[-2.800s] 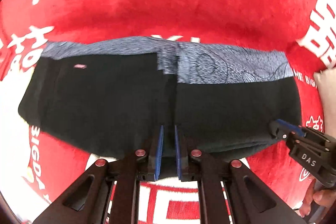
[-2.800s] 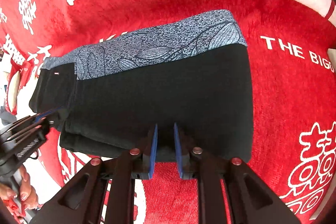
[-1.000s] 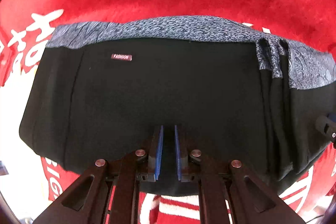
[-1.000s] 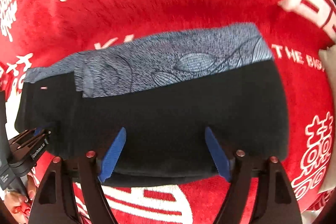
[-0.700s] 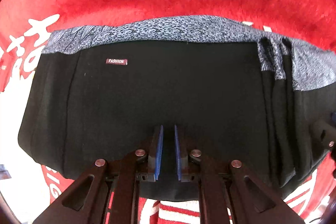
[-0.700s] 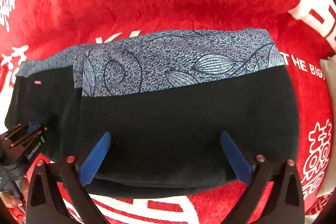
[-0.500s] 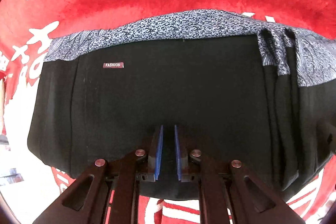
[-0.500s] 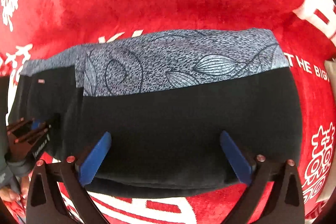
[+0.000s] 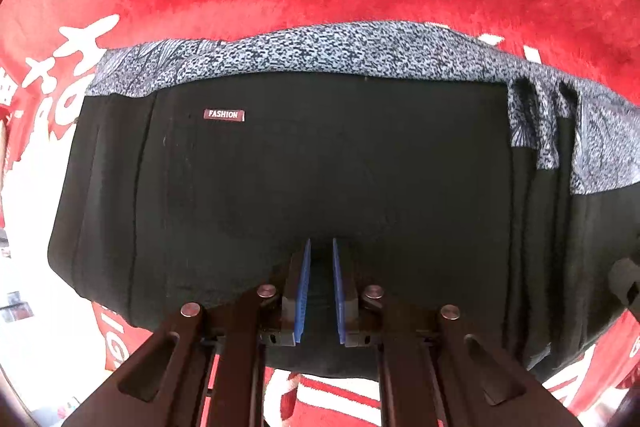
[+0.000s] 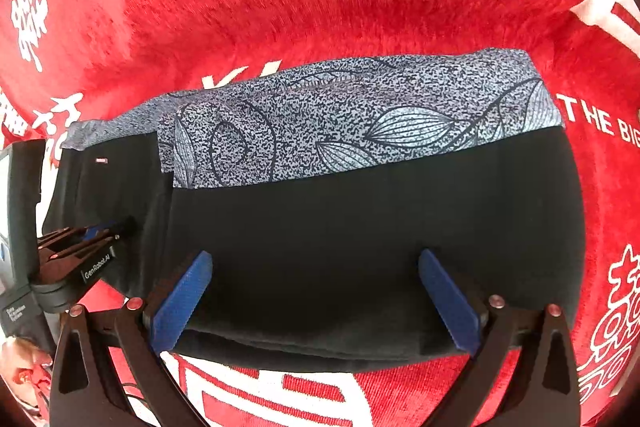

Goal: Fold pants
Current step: 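Open the left gripper and lift both grippers off the flattened pants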

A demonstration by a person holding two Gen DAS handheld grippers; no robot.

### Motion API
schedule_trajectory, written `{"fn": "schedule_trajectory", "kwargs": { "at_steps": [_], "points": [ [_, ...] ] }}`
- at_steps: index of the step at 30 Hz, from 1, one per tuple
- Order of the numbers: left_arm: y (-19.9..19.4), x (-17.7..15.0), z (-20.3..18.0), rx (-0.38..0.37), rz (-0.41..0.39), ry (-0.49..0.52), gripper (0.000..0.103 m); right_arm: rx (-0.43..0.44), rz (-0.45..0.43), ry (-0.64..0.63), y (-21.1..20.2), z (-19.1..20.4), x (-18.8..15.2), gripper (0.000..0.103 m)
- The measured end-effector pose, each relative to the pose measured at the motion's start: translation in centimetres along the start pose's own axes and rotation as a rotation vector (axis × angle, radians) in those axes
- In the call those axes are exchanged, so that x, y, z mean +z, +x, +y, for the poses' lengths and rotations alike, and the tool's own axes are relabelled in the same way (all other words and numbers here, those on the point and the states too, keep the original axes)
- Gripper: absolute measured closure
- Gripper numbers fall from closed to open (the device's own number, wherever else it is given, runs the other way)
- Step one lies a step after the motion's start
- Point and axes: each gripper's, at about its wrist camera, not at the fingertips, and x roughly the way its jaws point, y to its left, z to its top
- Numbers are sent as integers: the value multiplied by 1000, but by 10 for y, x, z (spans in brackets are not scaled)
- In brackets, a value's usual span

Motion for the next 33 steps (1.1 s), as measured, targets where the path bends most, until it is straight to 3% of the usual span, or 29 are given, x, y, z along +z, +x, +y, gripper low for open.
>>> {"fn": "schedule_trajectory", "kwargs": {
  "at_steps": [2,3,4,5,6,14,19,22,25,27,30,33],
  "points": [
    [-1,0,3,-1,3,-7,85,3,8,-4,-1,0,0,0],
    [-3,1,4,5,6,-8,61,5,11,-6,-3,-1,-1,0],
    [-5,1,5,2,5,-9,44,10,11,-9,-3,-1,0,0],
    [-9,2,6,-15,0,-14,13,15,11,-9,-4,-2,0,0],
    [-12,3,5,-28,-7,-15,4,18,11,-9,-2,-1,2,0],
    [-54,20,-7,-68,-61,-17,4,121,-36,48,-30,-21,10,0],
    [-87,28,-53,-145,-113,27,1,90,-130,106,-65,-57,28,0],
    [-79,23,-90,-148,-104,74,1,124,-143,183,-71,-87,40,0],
    [-53,21,-113,-121,-42,93,1,204,-84,244,-55,-111,47,0],
    [-39,16,-115,-127,-15,76,0,212,-27,266,-33,-121,48,0],
    [-36,17,-108,-166,-9,35,0,227,-32,257,-27,-123,45,0],
    [-33,17,-102,-168,-10,56,0,236,-48,241,-25,-122,40,0]
  ]
}}
